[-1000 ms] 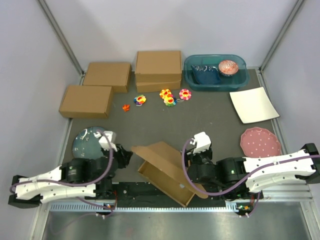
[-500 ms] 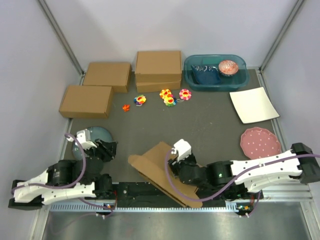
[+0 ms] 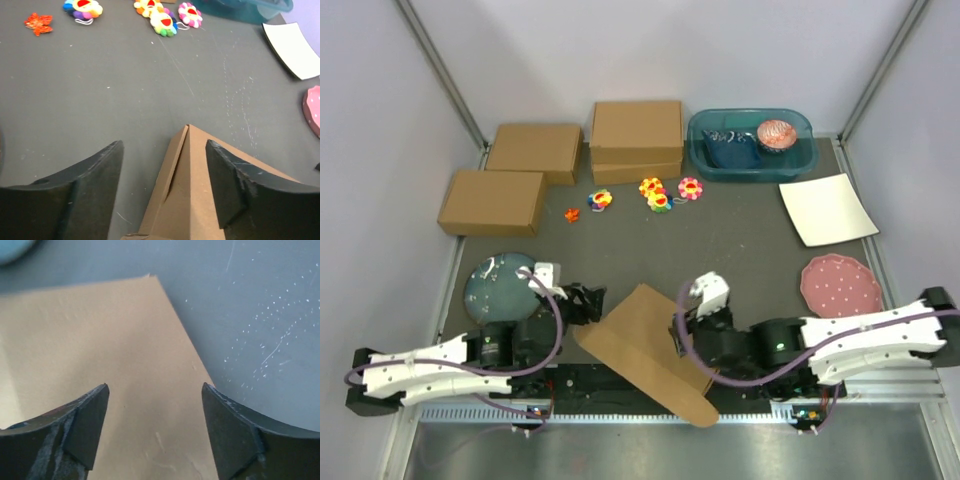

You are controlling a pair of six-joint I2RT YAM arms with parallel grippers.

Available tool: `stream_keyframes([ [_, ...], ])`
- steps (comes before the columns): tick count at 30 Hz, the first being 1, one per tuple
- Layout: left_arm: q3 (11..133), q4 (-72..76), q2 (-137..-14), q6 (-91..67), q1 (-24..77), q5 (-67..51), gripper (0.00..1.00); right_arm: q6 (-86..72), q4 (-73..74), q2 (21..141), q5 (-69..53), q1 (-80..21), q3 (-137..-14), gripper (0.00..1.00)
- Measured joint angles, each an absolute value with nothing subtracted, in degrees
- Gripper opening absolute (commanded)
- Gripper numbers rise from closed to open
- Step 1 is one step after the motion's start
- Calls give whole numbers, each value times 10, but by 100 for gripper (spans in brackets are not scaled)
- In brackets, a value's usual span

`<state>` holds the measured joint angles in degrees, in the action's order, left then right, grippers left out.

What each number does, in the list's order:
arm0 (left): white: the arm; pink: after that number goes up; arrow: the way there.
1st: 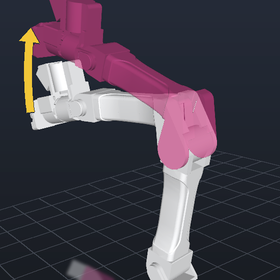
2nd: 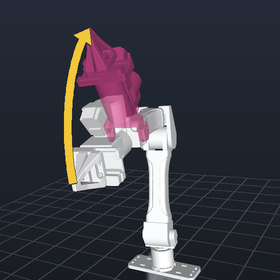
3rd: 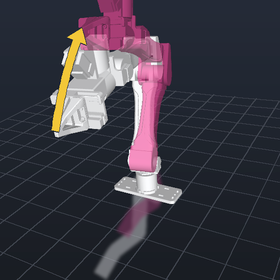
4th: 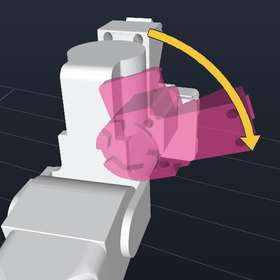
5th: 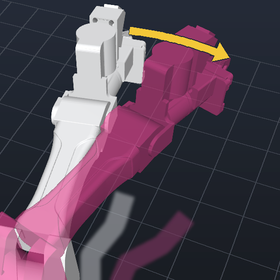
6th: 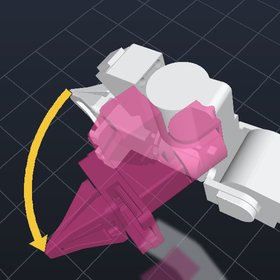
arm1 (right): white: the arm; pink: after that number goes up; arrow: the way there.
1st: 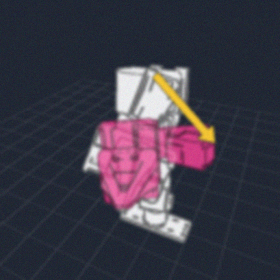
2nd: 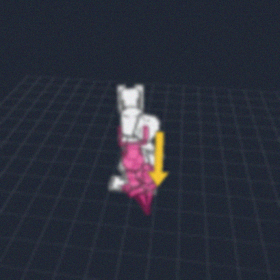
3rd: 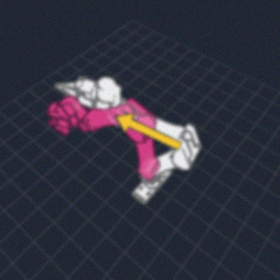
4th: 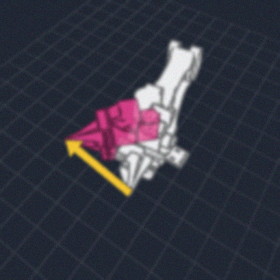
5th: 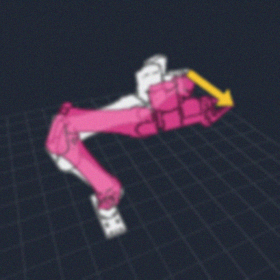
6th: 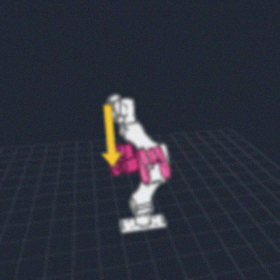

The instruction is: Fold the paper box

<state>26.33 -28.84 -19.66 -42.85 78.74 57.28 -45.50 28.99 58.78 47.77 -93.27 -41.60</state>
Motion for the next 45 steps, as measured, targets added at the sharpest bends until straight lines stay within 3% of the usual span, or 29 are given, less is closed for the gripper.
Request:
stream_keyframes([
  [2, 259, -263, -218, -418, 787, 554, 77, -493, 315, 536, 484, -925, -416, 92],
  [8, 258, -218, -274, -401, 781, 494, 77, -652, 448, 398, 474, -875, -417, 97],
  [18, 202, -183, -351, -434, 722, 345, 75, -815, 560, 481, 352, -875, -397, 99],
  [28, 176, -141, -351, -451, 717, 279, 74, -898, 532, 408, 270, -875, -303, 99],
  [35, 143, -120, -361, -469, 717, 263, 73, -908, 444, 418, 249, -868, -258, 97],
  [39, 137, -99, -370, -472, 715, 275, 73, -868, 406, 424, 239, -806, -249, 93],
  [45, 132, -45, -406, -465, 675, 279, 68, -733, 305, 446, 207, -631, -230, 85],
])
